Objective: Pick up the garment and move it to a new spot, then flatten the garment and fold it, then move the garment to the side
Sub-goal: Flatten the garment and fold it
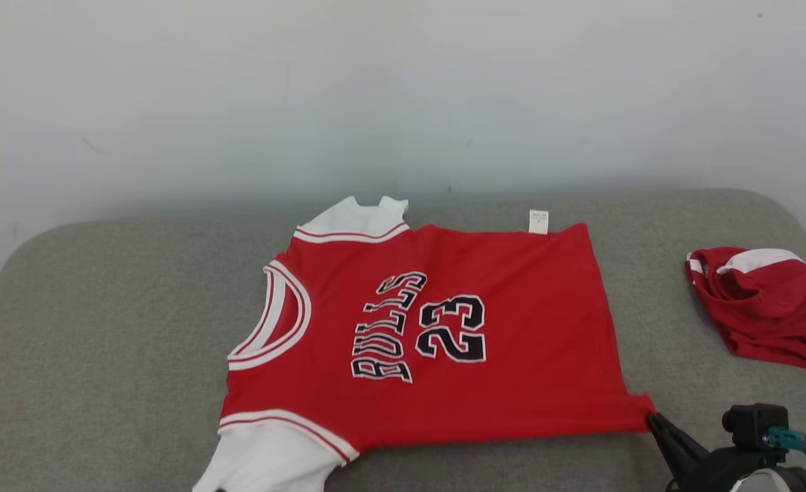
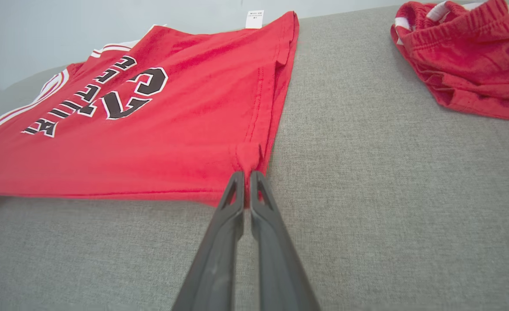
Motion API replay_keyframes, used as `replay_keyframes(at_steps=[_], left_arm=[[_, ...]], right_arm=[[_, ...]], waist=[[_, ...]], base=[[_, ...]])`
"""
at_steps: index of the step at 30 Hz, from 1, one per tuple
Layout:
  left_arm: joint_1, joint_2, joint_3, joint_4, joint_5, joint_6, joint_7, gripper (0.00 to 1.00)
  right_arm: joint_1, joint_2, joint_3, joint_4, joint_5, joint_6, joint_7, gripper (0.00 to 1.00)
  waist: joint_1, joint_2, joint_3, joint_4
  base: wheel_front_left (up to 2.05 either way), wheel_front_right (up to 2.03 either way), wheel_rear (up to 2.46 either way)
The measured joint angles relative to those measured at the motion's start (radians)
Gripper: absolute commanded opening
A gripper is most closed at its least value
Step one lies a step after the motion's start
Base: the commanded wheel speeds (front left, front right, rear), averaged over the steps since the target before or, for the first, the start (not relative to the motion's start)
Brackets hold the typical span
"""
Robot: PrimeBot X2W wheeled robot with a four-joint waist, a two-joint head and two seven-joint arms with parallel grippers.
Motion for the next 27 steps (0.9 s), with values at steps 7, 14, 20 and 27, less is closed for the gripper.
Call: replay_keyframes(at_steps=[7, 14, 20, 27], left_arm=[[0.120, -0.015, -0.007, -0.078, -0.002, 0.021, -0.012, 0.00], [0.148, -0.013, -0.026, -0.106, 0.016, 0.045, -0.012, 0.00], [0.152, -0.019, -0.036, -0.108, 0.016, 0.054, -0.005, 0.00], [0.164, -0.024, -0.050, -0.106, 0.016, 0.063, 0.012, 0.00]], right_arm=[[0.045, -0.001, 0.006, -0.006, -0.001, -0.001, -0.006, 0.00], [0.069, -0.008, 0.002, -0.016, 0.000, -0.003, -0.012, 0.00], [0.069, -0.013, 0.006, -0.019, -0.001, -0.020, -0.004, 0.00], [0.070, -0.019, 0.007, -0.018, -0.002, -0.030, 0.007, 0.00]], waist=[[0.0001, 0.0000, -0.033, 0.008], [0.0002, 0.0000, -0.039, 0.008], [0.0002, 0.0001, -0.035, 0.004], [0.0002, 0.0002, -0.029, 0.003]], base=[[0.00, 0.00, 0.00], [0.00, 0.00, 0.00], [0.00, 0.00, 0.00], [0.00, 0.00, 0.00]])
